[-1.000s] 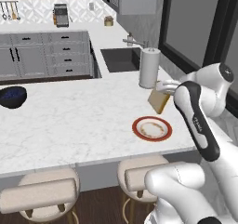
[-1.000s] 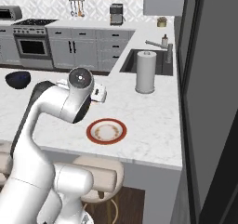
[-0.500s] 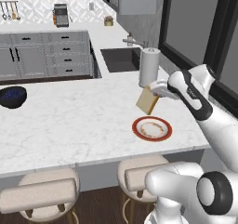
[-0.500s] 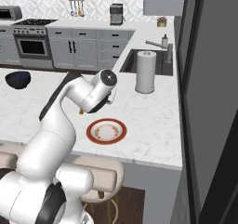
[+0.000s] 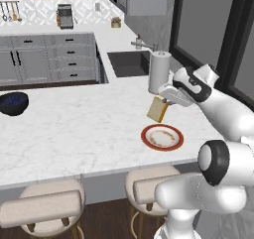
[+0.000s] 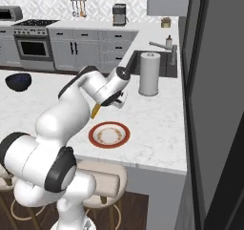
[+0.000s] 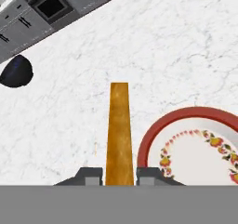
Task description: Start the toaster. Once the lever pops up, take the bread to the plate on the dining counter.
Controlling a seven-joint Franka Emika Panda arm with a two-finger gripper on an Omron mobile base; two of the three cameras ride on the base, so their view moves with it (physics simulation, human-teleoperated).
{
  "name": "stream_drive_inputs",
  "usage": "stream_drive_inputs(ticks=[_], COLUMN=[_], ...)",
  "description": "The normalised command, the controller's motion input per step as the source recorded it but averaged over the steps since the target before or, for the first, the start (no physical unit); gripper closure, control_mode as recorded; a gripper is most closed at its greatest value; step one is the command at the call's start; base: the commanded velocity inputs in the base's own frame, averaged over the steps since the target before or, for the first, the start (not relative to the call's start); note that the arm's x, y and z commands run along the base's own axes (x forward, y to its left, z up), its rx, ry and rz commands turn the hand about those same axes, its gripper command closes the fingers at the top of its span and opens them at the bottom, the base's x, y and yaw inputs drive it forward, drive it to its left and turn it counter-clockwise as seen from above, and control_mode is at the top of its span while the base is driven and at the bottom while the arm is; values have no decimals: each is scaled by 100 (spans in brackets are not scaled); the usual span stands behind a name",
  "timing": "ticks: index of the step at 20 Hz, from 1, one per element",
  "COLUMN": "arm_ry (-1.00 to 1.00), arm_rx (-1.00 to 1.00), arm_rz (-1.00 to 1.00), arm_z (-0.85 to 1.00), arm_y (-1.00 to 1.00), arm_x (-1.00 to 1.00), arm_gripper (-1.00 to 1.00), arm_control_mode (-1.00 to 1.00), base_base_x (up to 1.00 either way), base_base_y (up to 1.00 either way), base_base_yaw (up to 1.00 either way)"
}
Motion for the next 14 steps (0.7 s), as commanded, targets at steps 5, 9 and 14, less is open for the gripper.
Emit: stream_drive_inputs(ticks=[5,9,14], arm_ry=[10,9,13], arm_rx=[0,0,0], arm_rz=[0,0,0], arm_z=[-35,-31,-23], arm_y=[-30,-14,-1], arm_x=[36,22,7], arm_gripper=[100,100,100], arm_control_mode=[-100,-100,-100], base_base_x=[0,0,0], base_base_y=[0,0,0], base_base_yaw=[0,0,0])
